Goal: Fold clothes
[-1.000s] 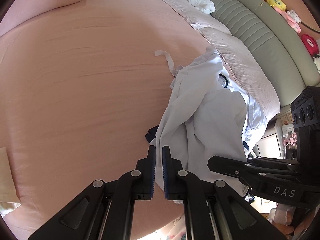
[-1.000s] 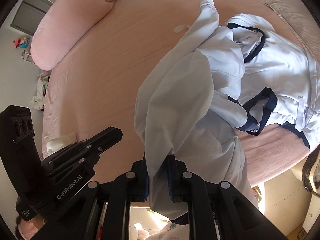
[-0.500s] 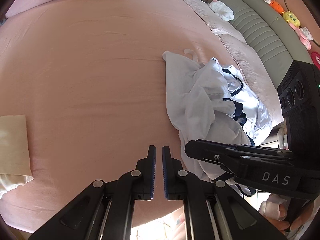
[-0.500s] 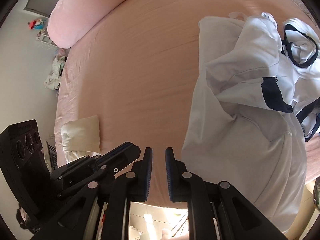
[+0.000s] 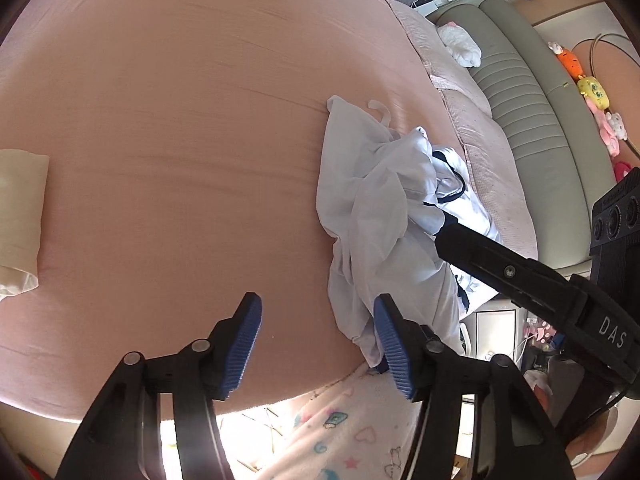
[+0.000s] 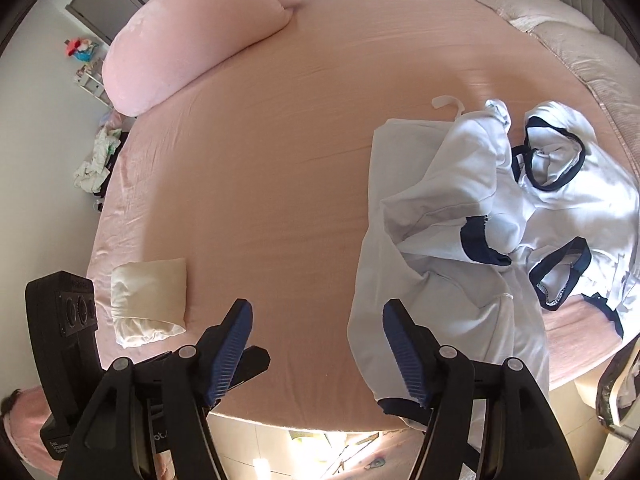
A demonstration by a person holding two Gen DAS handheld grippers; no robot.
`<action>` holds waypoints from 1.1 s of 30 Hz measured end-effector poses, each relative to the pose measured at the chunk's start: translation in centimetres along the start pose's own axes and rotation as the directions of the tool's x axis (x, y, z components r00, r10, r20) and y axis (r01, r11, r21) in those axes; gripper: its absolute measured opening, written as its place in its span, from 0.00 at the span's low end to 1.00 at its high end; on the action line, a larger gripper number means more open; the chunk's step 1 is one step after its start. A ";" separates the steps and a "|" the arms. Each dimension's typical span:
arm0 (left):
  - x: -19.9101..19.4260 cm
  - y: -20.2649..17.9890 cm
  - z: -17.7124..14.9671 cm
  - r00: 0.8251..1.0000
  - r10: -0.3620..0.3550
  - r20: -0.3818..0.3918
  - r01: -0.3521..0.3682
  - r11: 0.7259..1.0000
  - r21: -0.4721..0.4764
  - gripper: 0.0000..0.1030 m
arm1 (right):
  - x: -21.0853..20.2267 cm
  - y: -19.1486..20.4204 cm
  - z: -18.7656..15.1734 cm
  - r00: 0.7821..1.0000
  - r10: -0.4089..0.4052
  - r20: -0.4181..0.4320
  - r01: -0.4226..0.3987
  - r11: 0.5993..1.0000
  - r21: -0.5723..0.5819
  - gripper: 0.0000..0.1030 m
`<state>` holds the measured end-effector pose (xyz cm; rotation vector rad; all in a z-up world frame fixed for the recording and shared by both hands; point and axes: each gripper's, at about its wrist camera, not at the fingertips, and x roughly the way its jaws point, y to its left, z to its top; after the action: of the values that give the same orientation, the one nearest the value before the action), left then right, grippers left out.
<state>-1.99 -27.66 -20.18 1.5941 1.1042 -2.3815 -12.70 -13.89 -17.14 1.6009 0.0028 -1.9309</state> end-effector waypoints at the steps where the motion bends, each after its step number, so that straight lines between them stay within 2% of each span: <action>1: -0.1 -0.3 -0.3 1.000 0.003 0.002 -0.004 1.000 0.005 0.57 | -0.6 -0.3 -0.3 1.000 0.004 0.011 -0.004 1.000 0.002 0.65; 6: -0.1 -1.7 -1.4 0.999 -0.023 0.025 0.023 1.000 0.000 0.58 | -3.8 -1.7 -2.0 0.997 0.025 0.067 -0.026 1.000 0.013 0.65; 13: 1.3 -4.9 -2.7 0.992 -0.097 0.081 0.098 0.995 -0.012 0.58 | -5.6 -4.9 -2.6 0.997 -0.021 0.071 0.020 1.000 0.009 0.65; 16: 2.3 -6.0 -3.0 0.988 -0.124 0.094 0.128 0.991 -0.048 0.58 | -5.9 -6.3 -3.0 0.997 -0.037 0.062 0.036 0.999 0.023 0.65; 19: 3.5 -7.0 -3.2 0.985 -0.162 0.055 0.164 0.985 -0.043 0.58 | -6.6 -8.8 -4.1 0.997 -0.044 0.058 0.040 0.997 0.061 0.65; 23: 4.8 -8.0 -3.3 0.992 -0.125 0.005 0.125 0.992 -0.010 0.58 | -7.5 -12.7 -5.0 0.997 -0.032 0.068 0.022 0.988 0.155 0.65; 26: 5.5 -8.4 -3.3 0.991 -0.133 -0.016 0.133 0.991 -0.008 0.58 | -8.2 -15.5 -5.7 0.997 -0.025 0.072 0.008 0.976 0.217 0.65; 33: 7.5 -8.3 -3.6 0.991 -0.125 -0.041 0.124 0.992 -0.024 0.58 | -6.8 -17.8 -5.9 0.999 -0.008 0.052 -0.006 0.966 0.258 0.65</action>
<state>-6.19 -17.08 -22.81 1.6216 1.2690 -2.4130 -15.13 5.83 -19.39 1.7127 -0.2810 -2.0405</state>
